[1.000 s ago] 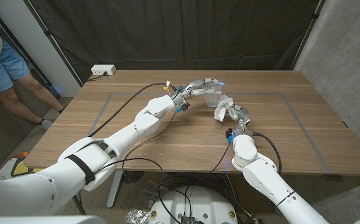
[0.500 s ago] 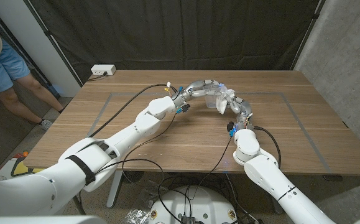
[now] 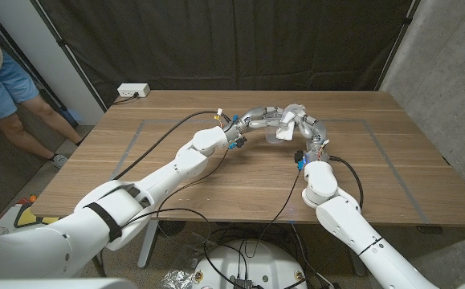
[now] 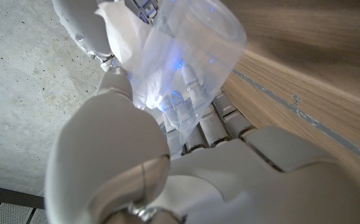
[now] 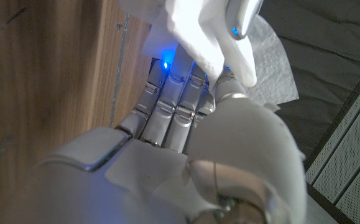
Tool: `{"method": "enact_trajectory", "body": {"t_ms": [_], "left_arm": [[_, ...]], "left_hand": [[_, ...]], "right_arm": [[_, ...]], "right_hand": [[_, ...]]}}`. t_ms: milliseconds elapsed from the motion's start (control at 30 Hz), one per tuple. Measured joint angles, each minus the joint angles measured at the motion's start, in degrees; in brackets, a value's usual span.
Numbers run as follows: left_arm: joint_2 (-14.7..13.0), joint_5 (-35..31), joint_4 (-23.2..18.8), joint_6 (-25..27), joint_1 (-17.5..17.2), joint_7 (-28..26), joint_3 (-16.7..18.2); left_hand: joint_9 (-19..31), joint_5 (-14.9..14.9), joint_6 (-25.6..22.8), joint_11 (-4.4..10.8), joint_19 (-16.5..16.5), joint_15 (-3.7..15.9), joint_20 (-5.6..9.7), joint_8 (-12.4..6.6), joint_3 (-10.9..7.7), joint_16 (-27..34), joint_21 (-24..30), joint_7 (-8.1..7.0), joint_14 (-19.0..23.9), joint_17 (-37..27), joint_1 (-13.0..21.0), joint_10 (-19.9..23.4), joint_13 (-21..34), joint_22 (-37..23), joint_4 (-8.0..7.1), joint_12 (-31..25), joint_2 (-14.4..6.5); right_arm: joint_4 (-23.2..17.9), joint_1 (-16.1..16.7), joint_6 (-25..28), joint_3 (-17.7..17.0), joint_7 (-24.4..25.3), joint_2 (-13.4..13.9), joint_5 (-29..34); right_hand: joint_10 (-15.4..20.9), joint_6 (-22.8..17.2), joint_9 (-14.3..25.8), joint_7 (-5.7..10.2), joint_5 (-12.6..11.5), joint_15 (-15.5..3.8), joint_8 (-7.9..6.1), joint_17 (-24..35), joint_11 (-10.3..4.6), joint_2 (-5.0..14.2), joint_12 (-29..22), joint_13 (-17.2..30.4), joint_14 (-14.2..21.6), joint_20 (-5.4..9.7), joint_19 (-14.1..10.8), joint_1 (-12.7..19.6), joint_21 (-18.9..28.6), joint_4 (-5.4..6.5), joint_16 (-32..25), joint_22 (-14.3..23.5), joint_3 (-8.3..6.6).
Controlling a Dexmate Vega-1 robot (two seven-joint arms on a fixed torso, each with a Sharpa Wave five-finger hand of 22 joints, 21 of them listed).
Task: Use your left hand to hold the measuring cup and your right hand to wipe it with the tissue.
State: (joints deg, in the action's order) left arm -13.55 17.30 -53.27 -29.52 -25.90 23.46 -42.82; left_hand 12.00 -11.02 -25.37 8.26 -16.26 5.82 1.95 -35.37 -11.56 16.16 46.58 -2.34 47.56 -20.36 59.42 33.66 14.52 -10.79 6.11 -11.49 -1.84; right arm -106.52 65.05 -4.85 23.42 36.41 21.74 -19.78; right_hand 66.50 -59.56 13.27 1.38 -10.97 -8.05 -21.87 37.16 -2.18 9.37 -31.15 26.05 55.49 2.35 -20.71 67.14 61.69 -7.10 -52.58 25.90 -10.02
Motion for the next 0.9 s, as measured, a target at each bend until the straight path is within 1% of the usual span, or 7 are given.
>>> {"method": "enact_trajectory", "body": {"t_ms": [233,367,800,900], "left_arm": [[-0.5,-0.3,-1.5,0.4,-0.5,-0.6,0.0],[-0.7,-0.4,-2.3,0.6,-0.8,-1.1,0.0],[-1.1,-0.5,-5.3,0.7,-1.8,-2.6,0.5],[-1.3,-0.4,-5.9,0.7,-2.0,-2.9,0.6]], "left_hand": [[0.0,0.0,0.0,0.00,0.0,-0.01,0.00,0.00,0.00,0.0,0.0,0.00,0.0,0.0,0.0,0.0,0.0,0.0,0.00,0.0,0.0],[0.0,0.0,0.0,0.00,0.0,-0.01,0.00,0.00,0.00,0.0,0.0,0.00,0.0,0.0,0.0,0.0,0.0,0.0,0.00,0.0,0.0],[0.0,0.0,0.0,0.00,0.0,-0.03,0.00,0.00,0.01,-0.1,0.0,0.00,0.0,-0.2,0.0,0.0,0.0,0.0,-0.01,0.0,0.0],[0.0,0.0,0.0,0.00,0.0,-0.11,0.00,0.00,0.01,-0.1,0.0,0.00,-0.1,-0.3,0.0,0.0,0.0,0.0,-0.01,0.0,0.0]], "right_arm": [[-0.6,0.6,-0.5,-0.2,-0.2,0.0,0.2],[-1.0,1.1,-0.6,-0.3,-0.3,0.1,0.3],[-2.3,2.9,-0.6,-0.7,-0.4,0.6,0.1],[-2.5,3.2,-0.4,-0.7,-0.5,0.7,0.0]], "right_hand": [[0.0,0.0,0.0,0.00,0.0,0.00,-0.21,0.0,0.00,0.00,0.2,0.0,0.0,0.30,0.3,0.0,0.6,0.23,0.0,-0.1,0.23],[0.0,0.0,-0.1,0.01,0.0,0.00,-0.21,-0.2,0.00,-0.01,0.2,0.0,0.0,0.01,0.6,0.0,0.9,0.23,-0.4,-0.1,0.23],[0.0,0.0,0.2,0.02,-0.3,0.00,-0.19,-0.3,-0.02,-0.09,0.2,0.2,0.0,0.00,0.6,0.1,1.9,0.23,-0.6,-0.4,0.23],[0.1,-0.2,0.2,-0.20,-0.3,0.00,-0.12,-0.3,0.06,-0.09,0.2,0.2,0.0,0.00,0.6,0.1,2.3,0.23,-0.6,-0.4,0.23]]}}
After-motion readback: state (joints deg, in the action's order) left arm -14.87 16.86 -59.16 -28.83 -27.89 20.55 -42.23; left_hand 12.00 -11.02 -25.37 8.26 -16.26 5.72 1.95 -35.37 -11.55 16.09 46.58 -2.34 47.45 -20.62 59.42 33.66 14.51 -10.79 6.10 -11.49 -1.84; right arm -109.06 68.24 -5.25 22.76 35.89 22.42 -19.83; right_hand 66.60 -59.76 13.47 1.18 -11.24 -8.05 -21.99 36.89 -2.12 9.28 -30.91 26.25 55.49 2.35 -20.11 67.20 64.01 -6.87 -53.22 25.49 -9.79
